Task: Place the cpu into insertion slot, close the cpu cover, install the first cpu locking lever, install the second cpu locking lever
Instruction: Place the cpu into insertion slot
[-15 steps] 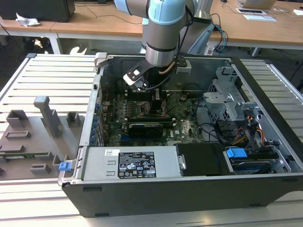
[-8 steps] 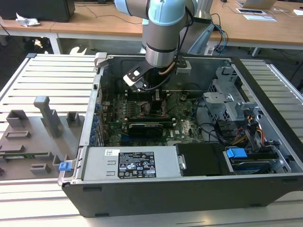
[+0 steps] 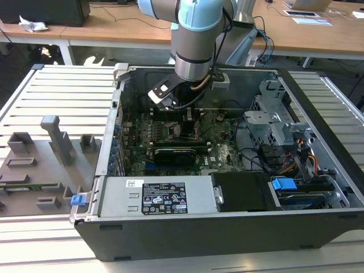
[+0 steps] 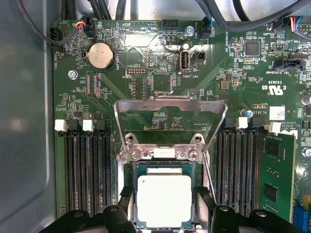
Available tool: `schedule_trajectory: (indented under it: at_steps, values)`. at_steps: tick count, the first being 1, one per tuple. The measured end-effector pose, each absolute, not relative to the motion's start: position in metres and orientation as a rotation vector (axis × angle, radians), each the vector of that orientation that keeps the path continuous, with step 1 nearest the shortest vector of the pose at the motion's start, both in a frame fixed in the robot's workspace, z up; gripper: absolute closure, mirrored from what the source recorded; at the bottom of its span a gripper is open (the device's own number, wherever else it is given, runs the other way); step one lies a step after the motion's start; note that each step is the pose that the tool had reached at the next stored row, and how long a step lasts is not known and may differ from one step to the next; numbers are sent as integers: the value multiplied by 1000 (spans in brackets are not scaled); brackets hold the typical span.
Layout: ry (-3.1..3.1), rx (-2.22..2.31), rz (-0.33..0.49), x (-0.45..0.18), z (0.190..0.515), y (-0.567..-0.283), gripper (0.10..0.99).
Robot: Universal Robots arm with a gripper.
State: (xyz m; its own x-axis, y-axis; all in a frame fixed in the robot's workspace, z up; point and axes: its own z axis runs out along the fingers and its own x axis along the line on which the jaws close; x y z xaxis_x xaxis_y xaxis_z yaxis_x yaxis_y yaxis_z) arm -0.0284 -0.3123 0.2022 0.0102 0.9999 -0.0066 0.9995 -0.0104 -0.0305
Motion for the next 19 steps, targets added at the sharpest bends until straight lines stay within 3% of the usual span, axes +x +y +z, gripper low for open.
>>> schedule_trajectory:
  at_steps: [2,3,6,7,8,9,19]
  values:
    - [-2202,-2224,50,-28,214,-310,482]
    - [-2202,-2225,49,-29,214,-309,675]
    - [-2225,-2197,44,-32,213,-310,796]
    - [-2234,-2187,44,-32,213,-310,918]
    - [-2255,-2165,43,-33,212,-310,918]
    - [-2270,-2148,41,-36,211,-311,976]
    - [-2265,-2150,45,-21,206,-312,980]
